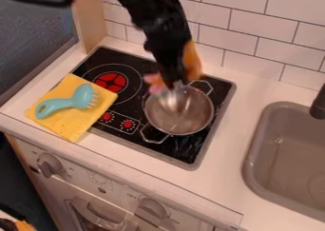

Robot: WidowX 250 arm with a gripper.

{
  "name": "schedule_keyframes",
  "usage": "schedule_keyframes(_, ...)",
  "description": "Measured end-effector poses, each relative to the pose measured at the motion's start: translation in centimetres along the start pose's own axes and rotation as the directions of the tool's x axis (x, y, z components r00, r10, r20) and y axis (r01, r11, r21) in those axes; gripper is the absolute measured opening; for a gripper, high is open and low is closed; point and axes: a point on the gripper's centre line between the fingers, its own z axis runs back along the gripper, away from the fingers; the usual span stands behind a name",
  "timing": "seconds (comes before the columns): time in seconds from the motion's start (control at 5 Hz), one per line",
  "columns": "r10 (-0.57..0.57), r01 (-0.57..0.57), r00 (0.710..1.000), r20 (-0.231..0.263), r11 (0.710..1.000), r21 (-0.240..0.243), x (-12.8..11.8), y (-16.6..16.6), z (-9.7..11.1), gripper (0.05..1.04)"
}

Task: Put the rabbit stuff toy on the upper left corner of the stove

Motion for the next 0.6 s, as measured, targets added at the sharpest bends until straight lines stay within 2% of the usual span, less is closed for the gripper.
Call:
schedule_keyframes(0.2, 0.038, -0.038, 0.999, 0.016, 0.999, 0.028, -1.1, 2.5, 1.5, 0.571)
schedule_keyframes(0.4, 0.094, -0.096, 0.995, 0.023, 0.992, 0.082, -3.0, 5.8, 3.1, 0.572)
schedule_keyframes(0.6, 0.200, -0.197, 0.980, -0.019, 0.974, 0.108, -6.9, 9.2, 2.4, 0.572)
